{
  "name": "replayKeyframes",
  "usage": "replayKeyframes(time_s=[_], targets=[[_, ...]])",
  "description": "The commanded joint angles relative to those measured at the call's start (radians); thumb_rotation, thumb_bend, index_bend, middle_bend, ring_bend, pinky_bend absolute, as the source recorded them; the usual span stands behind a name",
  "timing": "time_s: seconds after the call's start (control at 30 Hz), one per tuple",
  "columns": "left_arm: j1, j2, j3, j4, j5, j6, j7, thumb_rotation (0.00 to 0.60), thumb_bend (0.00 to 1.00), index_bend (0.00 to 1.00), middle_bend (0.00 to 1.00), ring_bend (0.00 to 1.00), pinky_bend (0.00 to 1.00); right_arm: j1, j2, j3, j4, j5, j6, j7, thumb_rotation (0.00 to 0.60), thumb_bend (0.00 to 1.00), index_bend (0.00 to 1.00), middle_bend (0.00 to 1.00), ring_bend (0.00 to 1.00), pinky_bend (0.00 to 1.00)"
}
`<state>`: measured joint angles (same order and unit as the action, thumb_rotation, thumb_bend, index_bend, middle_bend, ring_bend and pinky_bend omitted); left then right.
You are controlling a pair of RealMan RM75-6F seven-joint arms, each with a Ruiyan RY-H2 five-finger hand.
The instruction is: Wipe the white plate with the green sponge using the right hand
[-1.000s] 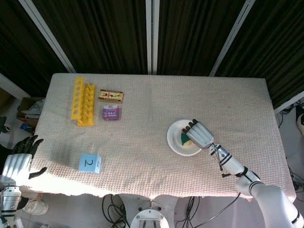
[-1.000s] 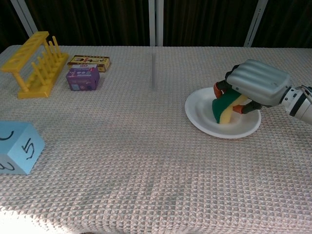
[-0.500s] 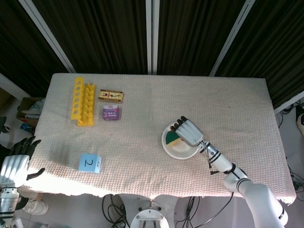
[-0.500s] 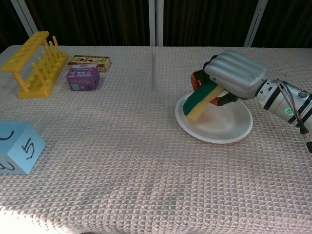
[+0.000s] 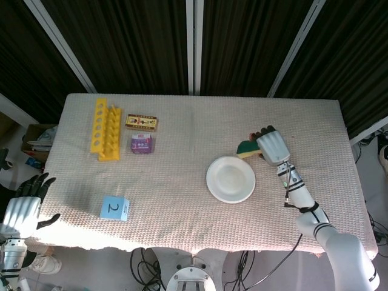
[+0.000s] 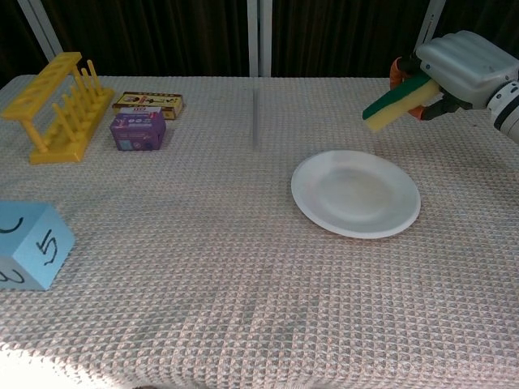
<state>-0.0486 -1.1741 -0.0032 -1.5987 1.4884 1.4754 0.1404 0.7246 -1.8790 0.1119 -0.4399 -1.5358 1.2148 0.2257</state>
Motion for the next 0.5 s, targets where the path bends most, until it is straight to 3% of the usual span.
replayKeyframes(time_s=[0.03, 0.2, 0.3, 0.4, 0.43, 0.5], targets=[[-0.002, 0.004, -0.001, -0.006, -0.001, -0.002, 0.007, 0.600, 0.11, 0.15, 0.07, 0.07, 0.14, 0.027, -0.048, 0.045, 0.047, 0.061, -0.097, 0.021, 0.600, 0.47, 0.89, 0.62, 0.47, 0.40], [0.000, 0.012, -0.001, -0.018, -0.004, 0.001, 0.018, 0.600, 0.11, 0.15, 0.07, 0.07, 0.14, 0.066, -0.122, 0.097, 0.107, 0.126, -0.186, 0.051, 0.600, 0.46, 0.71, 0.52, 0.40, 0.32], [0.005, 0.016, 0.001, -0.020, -0.009, 0.002, 0.018, 0.600, 0.11, 0.15, 0.07, 0.07, 0.14, 0.077, -0.142, 0.112, 0.126, 0.145, -0.217, 0.074, 0.600, 0.43, 0.45, 0.38, 0.26, 0.23], [0.013, 0.020, 0.004, -0.020, -0.014, 0.006, 0.016, 0.600, 0.11, 0.15, 0.07, 0.07, 0.14, 0.070, -0.133, 0.103, 0.122, 0.147, -0.249, 0.085, 0.600, 0.28, 0.09, 0.17, 0.08, 0.10], [0.015, 0.020, 0.005, -0.019, -0.016, 0.007, 0.015, 0.600, 0.11, 0.15, 0.07, 0.07, 0.14, 0.064, -0.124, 0.101, 0.112, 0.147, -0.252, 0.097, 0.600, 0.23, 0.03, 0.12, 0.04, 0.06], [0.017, 0.018, 0.005, -0.017, -0.018, 0.008, 0.011, 0.600, 0.11, 0.15, 0.07, 0.07, 0.14, 0.044, -0.095, 0.098, 0.076, 0.146, -0.236, 0.126, 0.600, 0.16, 0.00, 0.03, 0.00, 0.01]])
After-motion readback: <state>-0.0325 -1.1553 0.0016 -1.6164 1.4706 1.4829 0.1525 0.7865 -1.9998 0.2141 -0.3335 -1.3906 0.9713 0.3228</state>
